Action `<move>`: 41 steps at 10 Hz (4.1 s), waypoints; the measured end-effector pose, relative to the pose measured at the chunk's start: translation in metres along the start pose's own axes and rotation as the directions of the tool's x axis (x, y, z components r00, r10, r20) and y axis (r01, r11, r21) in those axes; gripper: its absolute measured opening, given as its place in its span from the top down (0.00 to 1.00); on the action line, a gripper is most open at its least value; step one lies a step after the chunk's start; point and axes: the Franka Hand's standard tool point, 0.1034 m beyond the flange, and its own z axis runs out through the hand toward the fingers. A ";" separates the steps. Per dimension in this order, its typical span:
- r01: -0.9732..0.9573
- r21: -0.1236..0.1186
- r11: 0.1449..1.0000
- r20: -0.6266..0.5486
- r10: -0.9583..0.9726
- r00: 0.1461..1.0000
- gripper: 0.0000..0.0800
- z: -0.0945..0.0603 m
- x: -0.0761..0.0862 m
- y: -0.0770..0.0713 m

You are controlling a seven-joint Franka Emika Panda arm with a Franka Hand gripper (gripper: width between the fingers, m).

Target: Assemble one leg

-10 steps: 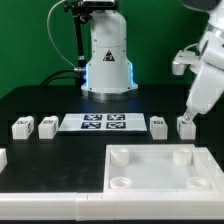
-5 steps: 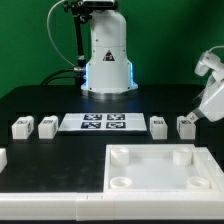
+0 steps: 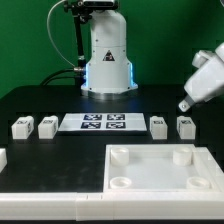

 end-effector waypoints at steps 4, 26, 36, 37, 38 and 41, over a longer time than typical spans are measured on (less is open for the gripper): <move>-0.497 0.169 0.851 0.021 0.501 0.865 0.19 -0.009 0.009 -0.004; -0.514 0.556 0.653 0.406 0.327 0.854 0.19 0.044 0.009 -0.042; -0.517 0.547 0.658 0.441 0.299 0.846 0.52 0.059 0.009 -0.051; -0.517 0.547 0.658 0.441 0.299 0.846 0.64 0.059 0.009 -0.051; -0.517 0.547 0.658 0.441 0.299 0.846 0.64 0.059 0.009 -0.051; -0.517 0.547 0.658 0.441 0.299 0.846 0.64 0.059 0.009 -0.051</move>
Offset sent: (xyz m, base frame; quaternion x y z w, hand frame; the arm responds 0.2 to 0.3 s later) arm 0.0000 0.0000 0.0000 0.0000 0.0000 0.0899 0.9960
